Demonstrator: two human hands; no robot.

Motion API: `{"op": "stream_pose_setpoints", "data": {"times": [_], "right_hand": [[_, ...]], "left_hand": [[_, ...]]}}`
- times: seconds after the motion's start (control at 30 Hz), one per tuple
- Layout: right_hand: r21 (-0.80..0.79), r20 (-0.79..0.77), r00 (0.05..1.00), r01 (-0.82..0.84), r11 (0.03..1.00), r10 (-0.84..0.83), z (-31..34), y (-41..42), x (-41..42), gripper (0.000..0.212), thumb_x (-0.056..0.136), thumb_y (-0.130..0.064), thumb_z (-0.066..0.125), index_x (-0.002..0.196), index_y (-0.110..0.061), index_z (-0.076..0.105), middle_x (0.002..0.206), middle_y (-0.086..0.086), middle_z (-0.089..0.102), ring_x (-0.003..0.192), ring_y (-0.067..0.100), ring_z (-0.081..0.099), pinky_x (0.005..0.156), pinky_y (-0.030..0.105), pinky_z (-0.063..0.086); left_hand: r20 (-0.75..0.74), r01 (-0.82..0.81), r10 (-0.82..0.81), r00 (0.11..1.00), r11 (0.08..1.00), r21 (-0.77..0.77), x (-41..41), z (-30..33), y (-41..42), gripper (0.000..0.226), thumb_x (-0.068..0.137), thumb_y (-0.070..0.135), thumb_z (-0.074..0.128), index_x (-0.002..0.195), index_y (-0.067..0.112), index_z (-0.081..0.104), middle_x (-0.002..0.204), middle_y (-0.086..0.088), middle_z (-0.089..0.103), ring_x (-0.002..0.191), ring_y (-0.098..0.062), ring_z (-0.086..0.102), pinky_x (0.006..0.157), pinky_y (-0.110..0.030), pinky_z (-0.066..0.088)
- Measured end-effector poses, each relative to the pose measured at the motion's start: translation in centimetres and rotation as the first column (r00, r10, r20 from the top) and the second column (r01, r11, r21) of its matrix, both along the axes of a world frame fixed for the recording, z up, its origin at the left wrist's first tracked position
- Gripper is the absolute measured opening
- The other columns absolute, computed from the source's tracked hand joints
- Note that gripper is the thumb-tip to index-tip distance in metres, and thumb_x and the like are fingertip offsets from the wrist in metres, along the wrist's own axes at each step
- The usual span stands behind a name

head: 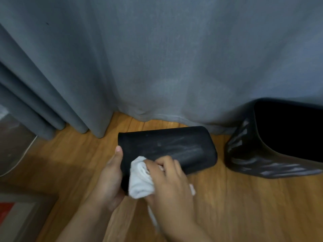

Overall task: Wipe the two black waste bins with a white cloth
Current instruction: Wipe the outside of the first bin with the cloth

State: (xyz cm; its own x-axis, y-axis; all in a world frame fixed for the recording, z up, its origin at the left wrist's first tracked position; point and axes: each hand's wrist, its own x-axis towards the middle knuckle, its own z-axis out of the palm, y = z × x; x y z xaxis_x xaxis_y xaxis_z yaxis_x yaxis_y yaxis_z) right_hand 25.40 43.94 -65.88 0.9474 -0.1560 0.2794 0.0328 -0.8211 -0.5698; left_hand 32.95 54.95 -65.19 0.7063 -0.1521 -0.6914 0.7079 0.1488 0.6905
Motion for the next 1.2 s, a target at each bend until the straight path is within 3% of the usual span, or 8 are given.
{"op": "stream_pose_setpoints", "data": {"times": [0.13, 0.27, 0.4, 0.6, 0.7, 0.87, 0.97, 1.2], "right_hand": [[0.014, -0.101, 0.94, 0.329, 0.944, -0.326, -1.1, -7.8, -0.7, 0.051, 0.061, -0.003, 0.074, 0.109, -0.017, 0.065, 0.098, 0.004, 0.053, 0.085, 0.025, 0.054, 0.07, 0.015, 0.038], [-0.049, -0.15, 0.86, 0.487, 0.872, -0.489, -0.7, -12.3, 0.0, 0.044, 0.07, -0.013, 0.073, 0.112, -0.015, 0.062, 0.1, 0.01, 0.049, 0.092, 0.033, 0.05, 0.073, 0.037, 0.043], [-0.083, -0.085, 0.938, 0.329, 0.941, -0.335, 0.9, -6.0, 2.1, 0.049, 0.062, -0.016, 0.076, 0.109, -0.022, 0.064, 0.097, 0.004, 0.051, 0.088, 0.027, 0.05, 0.069, 0.033, 0.04], [-0.028, 0.004, 0.988, 0.157, 0.987, -0.157, 2.1, 2.7, 6.4, 0.022, 0.073, -0.028, 0.07, 0.091, -0.02, 0.062, 0.088, 0.003, 0.051, 0.08, 0.022, 0.052, 0.06, 0.032, 0.041], [-0.082, -0.068, 0.983, 0.163, 0.983, -0.169, 1.3, -1.9, 6.1, 0.031, 0.085, -0.032, 0.055, 0.115, -0.025, 0.053, 0.11, 0.002, 0.046, 0.103, 0.022, 0.044, 0.07, 0.03, 0.029], [-0.16, -0.082, 0.862, 0.485, 0.86, -0.501, 0.4, -10.0, 3.9, 0.027, 0.075, -0.025, 0.068, 0.098, -0.012, 0.062, 0.092, 0.015, 0.05, 0.088, 0.037, 0.049, 0.062, 0.031, 0.026], [-0.187, -0.083, 0.85, 0.499, 0.846, -0.52, 0.8, -8.4, 3.7, 0.03, 0.071, -0.022, 0.071, 0.098, -0.013, 0.062, 0.093, 0.015, 0.051, 0.085, 0.037, 0.05, 0.063, 0.034, 0.031], [-0.076, -0.012, 0.998, 0.065, 0.995, -0.066, 1.5, 1.9, 3.8, 0.041, 0.059, -0.023, 0.077, 0.098, -0.023, 0.063, 0.087, 0.0, 0.052, 0.078, 0.019, 0.053, 0.057, 0.029, 0.045]], "left_hand": [[0.097, -0.016, 0.018, 0.995, 1.0, -0.018, 0.0, -0.2, 0.2, 0.044, 0.101, 0.051, 0.033, 0.12, 0.024, 0.063, 0.114, -0.003, 0.074, 0.104, -0.022, 0.071, 0.078, -0.038, 0.054], [0.113, -0.006, 0.007, 0.994, 1.0, -0.015, 0.0, -0.1, 0.1, 0.044, 0.101, 0.053, 0.032, 0.123, 0.027, 0.062, 0.116, -0.001, 0.074, 0.11, -0.023, 0.068, 0.084, -0.04, 0.053], [0.113, 0.0, 0.001, 0.994, 1.0, -0.005, 0.0, -0.1, 0.1, 0.048, 0.101, 0.052, 0.032, 0.127, 0.024, 0.06, 0.116, -0.003, 0.074, 0.109, -0.023, 0.069, 0.085, -0.04, 0.053], [0.179, 0.046, -0.064, 0.982, 0.994, 0.104, -0.2, -0.5, -0.1, 0.031, 0.108, 0.018, 0.028, 0.111, 0.008, 0.057, 0.086, 0.004, 0.069, 0.055, 0.002, 0.067, 0.056, -0.023, 0.051], [0.184, -0.002, -0.01, 0.983, 0.998, 0.066, 0.0, -0.6, -0.1, 0.045, 0.107, 0.035, 0.029, 0.125, 0.006, 0.059, 0.103, -0.009, 0.076, 0.083, -0.008, 0.074, 0.067, -0.026, 0.056], [0.181, -0.024, 0.018, 0.983, 0.999, 0.03, -0.2, -0.7, 0.1, 0.044, 0.1, 0.052, 0.034, 0.126, 0.028, 0.06, 0.121, 0.0, 0.071, 0.112, -0.021, 0.067, 0.098, -0.043, 0.05], [0.192, -0.038, 0.03, 0.981, 0.998, 0.043, -0.3, -0.5, -0.2, 0.041, 0.102, 0.049, 0.034, 0.121, 0.027, 0.062, 0.116, 0.001, 0.073, 0.107, -0.018, 0.069, 0.082, -0.035, 0.054], [0.15, 0.002, -0.014, 0.989, 0.997, 0.081, -0.5, -1.2, 0.3, 0.031, 0.107, 0.016, 0.031, 0.103, 0.008, 0.061, 0.084, -0.014, 0.076, 0.053, 0.0, 0.068, 0.048, -0.017, 0.053]]}}
